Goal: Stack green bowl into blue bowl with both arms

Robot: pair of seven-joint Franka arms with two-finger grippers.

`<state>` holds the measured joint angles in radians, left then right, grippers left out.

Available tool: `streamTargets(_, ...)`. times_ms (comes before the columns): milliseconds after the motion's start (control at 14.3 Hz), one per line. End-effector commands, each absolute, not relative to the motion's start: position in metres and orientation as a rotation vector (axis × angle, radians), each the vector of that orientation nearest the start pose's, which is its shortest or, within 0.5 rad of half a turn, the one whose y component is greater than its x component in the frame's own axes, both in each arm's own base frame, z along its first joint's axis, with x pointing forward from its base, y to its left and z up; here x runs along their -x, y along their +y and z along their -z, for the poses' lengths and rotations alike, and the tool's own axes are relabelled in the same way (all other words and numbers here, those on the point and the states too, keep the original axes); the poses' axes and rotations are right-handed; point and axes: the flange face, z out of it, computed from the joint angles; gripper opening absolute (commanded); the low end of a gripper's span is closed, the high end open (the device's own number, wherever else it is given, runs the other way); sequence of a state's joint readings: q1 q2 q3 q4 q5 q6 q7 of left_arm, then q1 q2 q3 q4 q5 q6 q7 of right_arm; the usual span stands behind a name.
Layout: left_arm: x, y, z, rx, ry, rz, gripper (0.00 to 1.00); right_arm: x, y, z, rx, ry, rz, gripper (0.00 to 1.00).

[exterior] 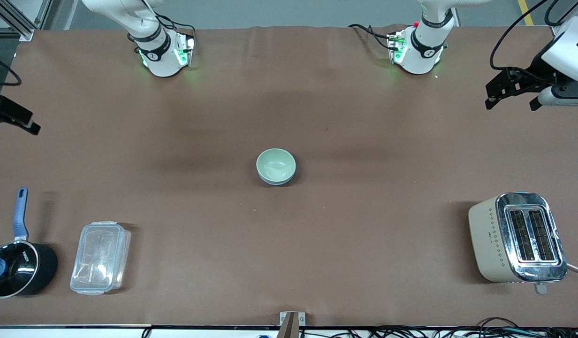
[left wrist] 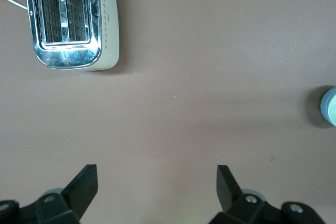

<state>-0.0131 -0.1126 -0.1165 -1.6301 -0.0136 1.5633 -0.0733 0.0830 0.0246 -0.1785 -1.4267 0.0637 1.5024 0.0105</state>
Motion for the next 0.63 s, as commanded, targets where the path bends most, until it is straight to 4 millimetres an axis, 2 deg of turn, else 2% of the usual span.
streamTargets(0, -0.517, -0.074, -0.659, 3.127, 0.114, 0.085, 1.0, -0.538, -0.044, -0.69, 3.106, 0.16, 0.085, 1.0)
streamTargets(210, -0.517, -0.073, -0.659, 3.127, 0.114, 0.085, 1.0, -0.527, -0.048, -0.693, 3.106, 0.178, 0.045, 0.99)
streamTargets(420, -0.518, -0.073, -0.658, 3.127, 0.117, 0.083, 1.0, -0.527, -0.051, -0.697, 3.115, 0.181, 0.044, 0.98)
streamTargets(561, -0.518, -0.073, -0.658, 3.127, 0.117, 0.083, 1.0, -0.525, -0.05, -0.709, 3.157, 0.176, 0.067, 0.98)
